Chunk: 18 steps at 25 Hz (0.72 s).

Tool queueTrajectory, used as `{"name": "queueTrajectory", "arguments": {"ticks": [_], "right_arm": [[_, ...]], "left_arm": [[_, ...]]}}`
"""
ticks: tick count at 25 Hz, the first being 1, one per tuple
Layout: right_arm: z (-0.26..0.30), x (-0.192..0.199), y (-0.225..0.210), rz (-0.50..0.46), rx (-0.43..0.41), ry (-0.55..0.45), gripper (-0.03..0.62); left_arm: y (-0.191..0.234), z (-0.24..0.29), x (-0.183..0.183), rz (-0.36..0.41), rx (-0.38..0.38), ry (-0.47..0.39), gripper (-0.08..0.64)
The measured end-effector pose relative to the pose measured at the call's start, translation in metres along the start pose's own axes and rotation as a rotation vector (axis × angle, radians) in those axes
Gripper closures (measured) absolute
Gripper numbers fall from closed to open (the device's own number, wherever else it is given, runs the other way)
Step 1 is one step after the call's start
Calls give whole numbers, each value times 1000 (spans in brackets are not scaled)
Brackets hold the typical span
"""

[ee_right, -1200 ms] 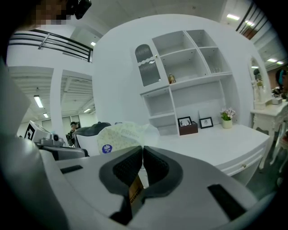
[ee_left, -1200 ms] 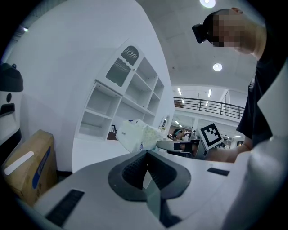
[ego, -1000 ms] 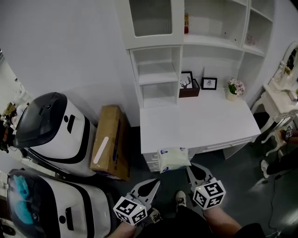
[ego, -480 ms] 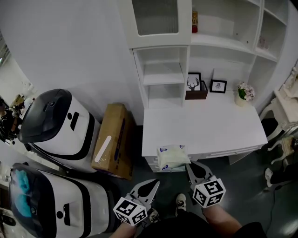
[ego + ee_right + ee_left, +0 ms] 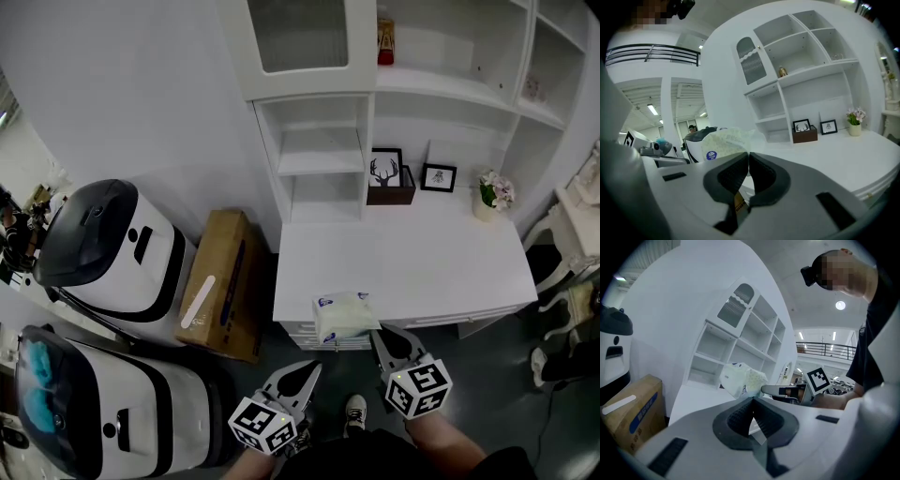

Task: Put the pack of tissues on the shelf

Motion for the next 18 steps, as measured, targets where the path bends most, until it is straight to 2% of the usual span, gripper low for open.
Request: {"name": "queueTrajectory", "arguments": {"ticks": [8,18], "right_arm": [[1,-7,-25,-3,-27,0,584],[6,-16,-35,-2,-74,-7,584]], "left_arm": [[-10,20,-2,5,-34,-9,557],[-17,24,-8,11,-90,-26,557]]}}
Point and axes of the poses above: the fingertips, and each gripper's own axes: z forward along the fingers, y to its left, x out of its underside, the point moved 1 cm from there along -z, backward along the fingers, and after that the axes turned 1 degree about -x, right-handed, at the moved point
